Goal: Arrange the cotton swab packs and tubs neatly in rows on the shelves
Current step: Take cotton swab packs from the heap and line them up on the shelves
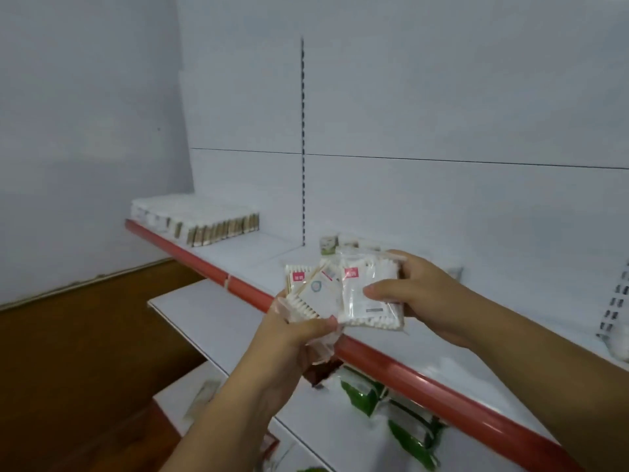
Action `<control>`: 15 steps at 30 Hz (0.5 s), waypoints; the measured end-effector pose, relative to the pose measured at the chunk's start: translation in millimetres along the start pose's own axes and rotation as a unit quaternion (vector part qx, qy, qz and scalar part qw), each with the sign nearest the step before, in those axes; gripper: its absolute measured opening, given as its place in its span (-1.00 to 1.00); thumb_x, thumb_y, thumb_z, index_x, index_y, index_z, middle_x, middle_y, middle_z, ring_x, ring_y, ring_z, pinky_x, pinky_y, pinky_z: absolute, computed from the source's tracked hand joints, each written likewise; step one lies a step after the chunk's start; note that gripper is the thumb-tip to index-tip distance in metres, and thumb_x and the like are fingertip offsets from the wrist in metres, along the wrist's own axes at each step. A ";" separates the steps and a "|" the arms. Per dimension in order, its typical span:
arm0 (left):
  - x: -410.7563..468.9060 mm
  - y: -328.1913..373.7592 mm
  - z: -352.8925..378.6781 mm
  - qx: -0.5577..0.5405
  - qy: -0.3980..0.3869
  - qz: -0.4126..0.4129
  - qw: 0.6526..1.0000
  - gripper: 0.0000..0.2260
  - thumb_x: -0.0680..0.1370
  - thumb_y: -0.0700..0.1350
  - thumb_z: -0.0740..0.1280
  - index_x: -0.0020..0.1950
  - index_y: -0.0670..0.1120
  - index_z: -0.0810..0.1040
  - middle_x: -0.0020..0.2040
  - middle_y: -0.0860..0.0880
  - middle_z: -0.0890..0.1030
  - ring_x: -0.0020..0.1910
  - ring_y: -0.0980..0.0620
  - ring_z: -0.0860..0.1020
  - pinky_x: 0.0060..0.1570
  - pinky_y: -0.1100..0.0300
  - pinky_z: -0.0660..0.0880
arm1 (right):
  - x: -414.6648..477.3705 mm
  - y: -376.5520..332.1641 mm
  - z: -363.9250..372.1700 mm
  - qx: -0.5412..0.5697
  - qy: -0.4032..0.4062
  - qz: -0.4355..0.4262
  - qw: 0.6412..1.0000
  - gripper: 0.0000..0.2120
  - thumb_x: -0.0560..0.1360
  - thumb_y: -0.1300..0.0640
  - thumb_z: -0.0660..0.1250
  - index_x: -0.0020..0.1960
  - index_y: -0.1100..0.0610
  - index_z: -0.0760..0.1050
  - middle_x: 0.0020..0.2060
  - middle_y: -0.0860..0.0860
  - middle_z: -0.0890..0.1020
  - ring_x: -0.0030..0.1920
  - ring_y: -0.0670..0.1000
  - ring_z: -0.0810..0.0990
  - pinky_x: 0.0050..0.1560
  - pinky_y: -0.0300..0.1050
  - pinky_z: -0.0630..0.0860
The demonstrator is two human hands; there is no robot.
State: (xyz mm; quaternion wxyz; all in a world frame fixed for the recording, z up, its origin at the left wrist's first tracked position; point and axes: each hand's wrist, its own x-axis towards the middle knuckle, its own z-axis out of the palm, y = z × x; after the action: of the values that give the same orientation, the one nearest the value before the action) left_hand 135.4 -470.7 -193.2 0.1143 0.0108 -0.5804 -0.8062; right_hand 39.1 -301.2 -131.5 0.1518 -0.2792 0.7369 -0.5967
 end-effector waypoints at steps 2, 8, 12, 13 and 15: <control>2.7 15.2 -40.1 0.005 0.039 -0.002 0.999 -0.43 0.32 -0.34 0.50 0.29 -0.12 0.46 0.10 -0.16 0.66 0.09 -0.22 0.63 0.09 -0.16 0.56 | 29.9 -3.6 33.3 0.008 -0.020 0.000 1.000 -0.61 0.43 0.33 0.41 0.21 0.11 0.50 0.02 0.16 0.67 -0.01 0.13 0.68 -0.01 0.02 0.62; 41.4 33.8 -132.0 0.056 0.100 0.013 0.993 -0.42 0.23 -0.13 0.53 0.22 -0.03 0.47 -0.01 -0.02 0.70 -0.08 -0.02 0.69 -0.25 0.16 0.59 | 121.7 7.9 106.7 0.074 -0.107 0.032 0.991 -0.48 0.24 0.30 0.42 0.20 0.22 0.49 0.07 0.26 0.64 0.08 0.27 0.63 0.15 0.28 0.49; 85.9 32.2 -186.9 0.047 0.091 -0.026 0.994 -0.39 0.23 -0.09 0.52 0.26 -0.04 0.46 0.08 -0.07 0.68 0.03 -0.08 0.66 -0.08 0.04 0.61 | 191.3 21.8 134.0 0.072 -0.118 0.009 0.990 -0.56 0.20 0.30 0.41 0.08 0.25 0.53 -0.07 0.21 0.65 -0.05 0.18 0.65 0.03 0.18 0.54; 99.1 33.6 -201.3 0.034 0.087 -0.037 0.995 -0.41 0.27 -0.09 0.50 0.27 -0.04 0.46 0.10 -0.09 0.67 0.05 -0.10 0.66 -0.08 0.03 0.60 | 210.0 25.7 138.8 0.082 -0.124 0.005 0.989 -0.58 0.20 0.31 0.41 0.06 0.24 0.54 -0.09 0.19 0.66 -0.06 0.16 0.65 0.02 0.16 0.54; 128.2 41.3 -228.2 0.012 0.081 -0.058 0.995 -0.46 0.35 -0.11 0.46 0.31 -0.06 0.45 0.13 -0.12 0.66 0.08 -0.12 0.65 -0.06 0.02 0.60 | 247.5 30.8 147.7 0.107 -0.134 0.011 0.985 -0.61 0.20 0.32 0.42 0.03 0.22 0.55 -0.12 0.15 0.67 -0.07 0.13 0.66 0.00 0.11 0.55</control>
State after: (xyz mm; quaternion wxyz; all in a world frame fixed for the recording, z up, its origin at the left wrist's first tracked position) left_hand 51.9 -721.3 -214.1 0.1137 0.1110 -0.5772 -0.8010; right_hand -83.2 -561.1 -169.8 0.2847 -0.3312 0.6445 -0.6277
